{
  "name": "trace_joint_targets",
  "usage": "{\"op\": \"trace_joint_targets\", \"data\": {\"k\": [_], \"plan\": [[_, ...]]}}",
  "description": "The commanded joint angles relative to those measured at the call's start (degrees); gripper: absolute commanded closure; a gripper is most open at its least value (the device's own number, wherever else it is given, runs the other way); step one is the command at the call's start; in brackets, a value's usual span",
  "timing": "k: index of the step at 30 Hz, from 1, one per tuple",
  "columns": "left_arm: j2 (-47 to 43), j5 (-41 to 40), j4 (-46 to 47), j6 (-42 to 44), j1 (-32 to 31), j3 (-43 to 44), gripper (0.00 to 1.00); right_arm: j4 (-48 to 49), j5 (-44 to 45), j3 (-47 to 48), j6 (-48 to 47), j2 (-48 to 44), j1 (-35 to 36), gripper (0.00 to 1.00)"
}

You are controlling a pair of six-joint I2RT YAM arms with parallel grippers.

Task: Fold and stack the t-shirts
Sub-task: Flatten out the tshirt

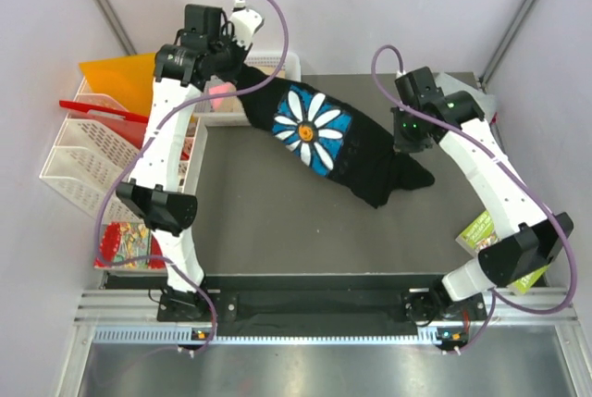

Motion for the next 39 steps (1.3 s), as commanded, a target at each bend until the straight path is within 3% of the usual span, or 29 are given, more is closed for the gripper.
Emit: {"op": "trace_joint_targets", "data": {"k": [1, 3, 4, 7, 8, 11, 16, 22, 27, 39], "plan": [[-8.7, 2.0, 1.7, 0.3, 0.3, -5.5, 1.00, 0.8, 2.2, -0.1, -0.1, -6.0, -0.7, 1.00], [-13.6, 3.4, 0.2, 0.9, 0.3, -13.2, 1.00, -0.3, -1.2, -4.4, 0.3, -10.3, -0.7, 1.00], [-18.6, 4.1, -0.4, 1.4, 0.3, -21.7, 1.00, -2.1, -3.2, -9.6, 0.4, -11.7, -0.5, 1.00], [-26.4, 6.3, -4.8, 2.4, 0.3, -35.4, 1.00, -7.0, -13.2, -20.2, 0.8, -15.2, -0.3, 0.78], [-27.5, 7.1, -6.2, 2.4, 0.3, -37.8, 1.00, -7.8, -15.5, -22.9, 1.7, -15.8, -0.1, 0.54], [-30.9, 7.9, -9.0, 1.7, 0.3, -44.7, 1.00, -8.9, -19.2, -29.6, 4.6, -18.6, -0.2, 0.30], [-30.8, 7.3, -8.5, 0.4, 0.4, -44.7, 1.00, -4.6, -9.6, -26.6, 5.7, -13.7, -2.8, 0.30], [-28.5, 6.3, -9.2, 0.8, 0.4, -41.1, 1.00, 4.0, -8.3, -24.1, 3.3, -5.7, -5.9, 0.32], [-28.3, 5.0, -8.6, 1.0, 0.4, -41.8, 1.00, 8.1, -13.0, -28.0, 2.6, -5.9, -7.3, 0.32], [-24.5, 3.8, -6.6, 1.8, 0.5, -39.6, 1.00, 6.6, -23.5, -32.6, 2.9, -10.1, -7.2, 0.37]]}}
